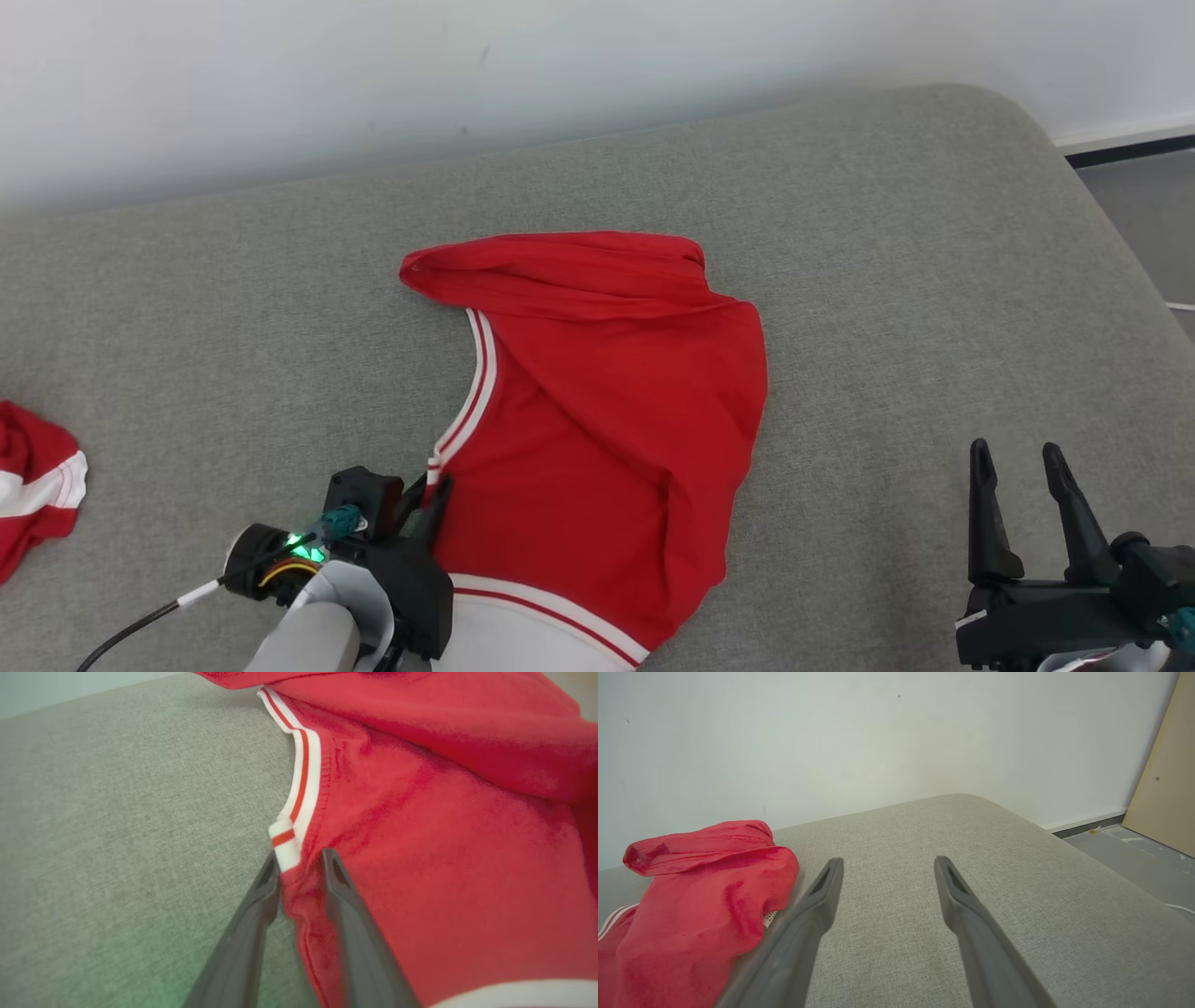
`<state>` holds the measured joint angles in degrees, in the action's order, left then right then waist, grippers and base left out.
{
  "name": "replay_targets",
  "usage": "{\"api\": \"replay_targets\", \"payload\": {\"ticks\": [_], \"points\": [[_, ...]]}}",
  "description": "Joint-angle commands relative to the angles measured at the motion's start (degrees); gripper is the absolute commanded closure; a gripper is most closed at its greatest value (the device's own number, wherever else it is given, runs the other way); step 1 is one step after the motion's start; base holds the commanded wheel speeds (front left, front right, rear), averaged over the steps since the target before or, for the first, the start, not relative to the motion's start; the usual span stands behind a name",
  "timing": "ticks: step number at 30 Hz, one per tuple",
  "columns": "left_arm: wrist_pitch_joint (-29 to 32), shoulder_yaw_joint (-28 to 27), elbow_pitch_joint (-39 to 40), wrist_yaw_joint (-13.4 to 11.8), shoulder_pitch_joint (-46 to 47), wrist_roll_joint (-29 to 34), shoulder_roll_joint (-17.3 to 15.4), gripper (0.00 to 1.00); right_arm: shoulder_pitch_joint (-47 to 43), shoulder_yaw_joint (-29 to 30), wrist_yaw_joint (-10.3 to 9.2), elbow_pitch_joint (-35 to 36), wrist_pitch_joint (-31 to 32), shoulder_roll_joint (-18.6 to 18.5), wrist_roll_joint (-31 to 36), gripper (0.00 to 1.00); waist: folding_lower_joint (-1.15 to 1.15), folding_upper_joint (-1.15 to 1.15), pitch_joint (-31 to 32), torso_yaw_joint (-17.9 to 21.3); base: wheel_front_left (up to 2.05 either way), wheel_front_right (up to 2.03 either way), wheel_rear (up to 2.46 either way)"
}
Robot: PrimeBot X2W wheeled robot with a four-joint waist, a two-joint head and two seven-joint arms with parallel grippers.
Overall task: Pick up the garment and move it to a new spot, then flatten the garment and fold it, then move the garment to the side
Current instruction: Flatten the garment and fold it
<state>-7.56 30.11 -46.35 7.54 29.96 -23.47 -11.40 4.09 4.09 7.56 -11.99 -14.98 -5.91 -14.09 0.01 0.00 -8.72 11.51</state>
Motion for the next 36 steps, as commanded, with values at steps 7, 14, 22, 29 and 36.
{"api": "replay_targets", "payload": {"ticks": [7, 14, 22, 29, 36], "points": [[-4.64, -2.00, -2.78, -0.63, 2.84, -1.86, -0.40, 1.00, -0.93, 1.58, -0.15, 0.41, -0.26, -0.36, 0.25, 0.00, -0.01, 0.00, 1.10, -3.68, 0.00, 0.00, 0.00], [-6.86, -5.68, -4.27, -2.45, -0.21, -3.99, -3.23, 1.00, -1.25, 1.50, -0.15, 0.03, -0.19, -0.25, 0.48, 0.00, -0.01, 0.00, 2.54, -7.61, 0.00, 0.00, 0.00], [-7.66, -7.90, -2.26, -3.49, -5.20, -5.12, -3.78, 0.44, -2.09, 1.42, -0.15, -1.16, -0.18, -0.92, 0.35, 0.00, -0.01, 0.00, 4.34, -9.88, 0.00, 0.00, 0.00], [-7.64, -13.31, 9.52, -5.32, -9.82, -2.45, -2.73, 0.00, -3.33, 1.60, -0.15, -1.80, -0.18, -1.31, -0.04, 0.00, -0.01, 0.00, 6.81, -11.50, 0.00, 0.00, 0.00], [-7.65, -22.04, 25.38, -6.58, -19.80, 3.41, -1.01, 0.00, -4.57, 1.89, -0.15, -1.24, -0.18, -1.24, -0.57, 0.00, -0.01, 0.00, 8.86, -12.91, 0.00, 0.00, 0.00]]}}
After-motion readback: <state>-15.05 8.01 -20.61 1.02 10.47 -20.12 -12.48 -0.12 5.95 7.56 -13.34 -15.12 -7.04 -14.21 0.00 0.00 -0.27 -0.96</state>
